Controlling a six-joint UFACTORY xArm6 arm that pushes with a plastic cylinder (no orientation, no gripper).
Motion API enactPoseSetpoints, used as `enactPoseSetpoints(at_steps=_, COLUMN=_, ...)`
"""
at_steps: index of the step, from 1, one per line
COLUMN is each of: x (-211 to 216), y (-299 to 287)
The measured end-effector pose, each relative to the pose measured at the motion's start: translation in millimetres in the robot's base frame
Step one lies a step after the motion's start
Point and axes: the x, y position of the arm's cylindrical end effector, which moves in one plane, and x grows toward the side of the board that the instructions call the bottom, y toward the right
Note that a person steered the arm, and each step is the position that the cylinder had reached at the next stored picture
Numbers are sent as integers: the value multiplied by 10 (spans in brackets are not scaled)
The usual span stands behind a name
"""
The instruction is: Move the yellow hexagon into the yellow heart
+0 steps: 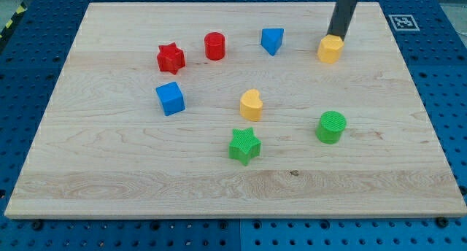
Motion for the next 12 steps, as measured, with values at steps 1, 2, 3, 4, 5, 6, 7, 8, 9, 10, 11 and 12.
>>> enactPoseSetpoints(at_steps=1, x=333, y=-11)
enactPoseSetpoints(at_steps=2, x=650, y=-67)
enactPoseSetpoints(at_steps=3, x=975, y=-163)
enactPoseSetpoints(at_steps=4, x=1277, y=-279)
enactPoseSetpoints(at_steps=5, x=1389, y=-435)
enactPoseSetpoints(at_steps=6, x=1361, y=-430)
enactPoseSetpoints(at_steps=7, x=1468, y=-222)
enactPoseSetpoints(at_steps=8, x=1189, y=-90)
enactPoseSetpoints(at_steps=9, x=1000, y=-224)
enactPoseSetpoints(at_steps=10, x=1000, y=-373)
enactPoseSetpoints(at_steps=11, x=1000, y=-627)
enactPoseSetpoints(at_steps=12, x=1000, y=-816)
